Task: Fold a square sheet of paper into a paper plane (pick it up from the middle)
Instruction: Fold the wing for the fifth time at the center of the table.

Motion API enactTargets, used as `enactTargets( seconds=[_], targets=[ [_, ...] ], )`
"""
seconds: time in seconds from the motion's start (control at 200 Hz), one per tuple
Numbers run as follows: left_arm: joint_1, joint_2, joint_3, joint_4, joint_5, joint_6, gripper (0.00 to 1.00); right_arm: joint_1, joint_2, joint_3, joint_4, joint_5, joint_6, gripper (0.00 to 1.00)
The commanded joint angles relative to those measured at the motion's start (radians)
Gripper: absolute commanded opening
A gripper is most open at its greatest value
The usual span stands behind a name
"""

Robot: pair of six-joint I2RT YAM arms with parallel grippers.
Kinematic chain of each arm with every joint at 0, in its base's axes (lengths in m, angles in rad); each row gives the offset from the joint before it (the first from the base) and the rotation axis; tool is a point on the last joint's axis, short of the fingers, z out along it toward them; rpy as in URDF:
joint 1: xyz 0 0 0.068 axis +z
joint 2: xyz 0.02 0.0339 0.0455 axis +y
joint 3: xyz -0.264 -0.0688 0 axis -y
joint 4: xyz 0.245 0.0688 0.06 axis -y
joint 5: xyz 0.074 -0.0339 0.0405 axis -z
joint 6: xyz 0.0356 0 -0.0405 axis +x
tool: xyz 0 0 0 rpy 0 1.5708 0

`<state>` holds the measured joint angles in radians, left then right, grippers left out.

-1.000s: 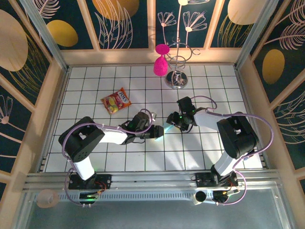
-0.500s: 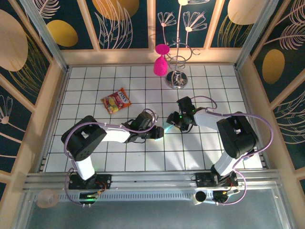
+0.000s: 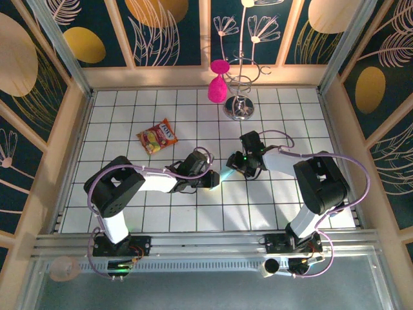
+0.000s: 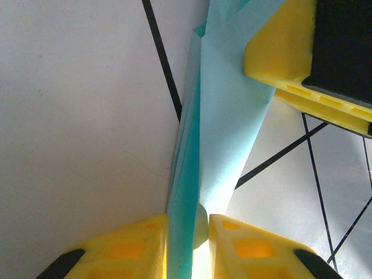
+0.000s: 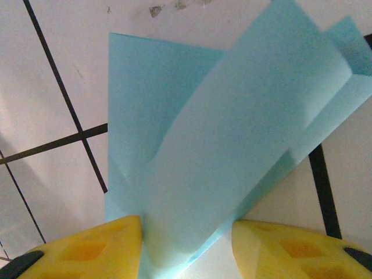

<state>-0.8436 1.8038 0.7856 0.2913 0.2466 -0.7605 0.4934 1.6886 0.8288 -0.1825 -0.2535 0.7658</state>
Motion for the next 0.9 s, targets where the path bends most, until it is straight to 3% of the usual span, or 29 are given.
enactTargets(
  seconds=[0.0, 0.896],
  targets=[
    [-0.005, 0.056, 0.018, -0.060, -0.034, -0.006, 0.23, 0.010, 0.131, -0.071, 0.061, 0.071, 0.006, 0.48],
    [0.000, 0.059, 0.047, -0.110, -0.074, -0.037, 0.22, 0.004, 0.174, -0.100, 0.070, 0.129, 0.029, 0.38]
  ],
)
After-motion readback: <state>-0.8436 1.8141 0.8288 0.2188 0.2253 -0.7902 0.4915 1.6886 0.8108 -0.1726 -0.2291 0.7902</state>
